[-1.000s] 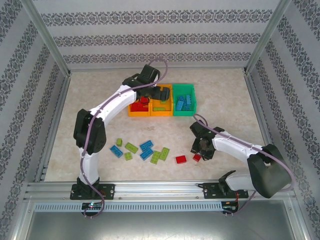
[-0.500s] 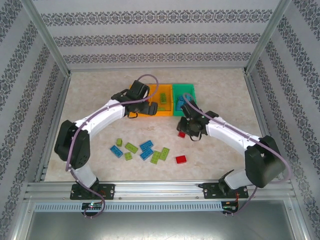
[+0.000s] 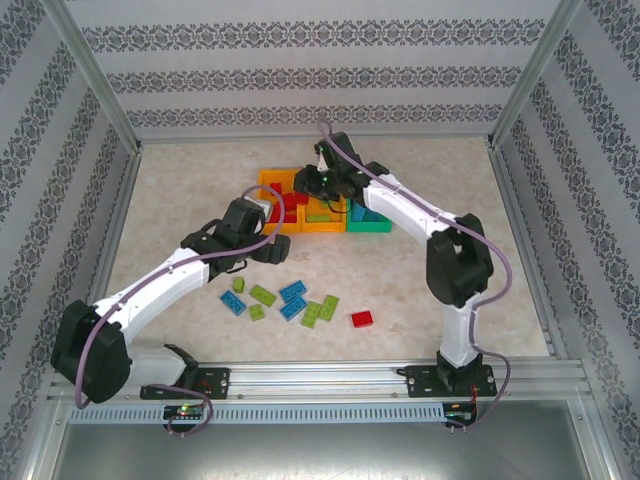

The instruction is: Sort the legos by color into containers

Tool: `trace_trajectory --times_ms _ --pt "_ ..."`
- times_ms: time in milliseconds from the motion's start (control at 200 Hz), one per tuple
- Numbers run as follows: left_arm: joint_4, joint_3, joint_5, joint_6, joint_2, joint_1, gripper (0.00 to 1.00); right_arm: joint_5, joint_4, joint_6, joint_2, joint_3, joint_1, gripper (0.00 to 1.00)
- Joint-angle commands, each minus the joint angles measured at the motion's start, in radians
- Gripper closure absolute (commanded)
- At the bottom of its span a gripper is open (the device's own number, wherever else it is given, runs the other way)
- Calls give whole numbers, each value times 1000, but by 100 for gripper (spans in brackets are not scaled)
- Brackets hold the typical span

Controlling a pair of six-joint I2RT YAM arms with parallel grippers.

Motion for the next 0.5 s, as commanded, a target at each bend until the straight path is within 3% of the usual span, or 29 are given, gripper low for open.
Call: trace_trajectory --times_ms 0,130,275,400,495 --pt "-23 -37 -66 -20 -51 10 0 -82 -12 -22 99 128 2 74" --pt "-87 -44 -98 -70 -48 14 1 -81 -57 -28 192 246 6 71" --pt "-183 -36 -143 -146 7 16 1 -69 -117 -27 264 325 5 62" --pt "-225 -36 -118 -198 62 19 0 -44 -137 -13 294 337 2 49" --pt "-218 -50 -91 -228 84 25 0 -53 -139 -4 305 338 2 44"
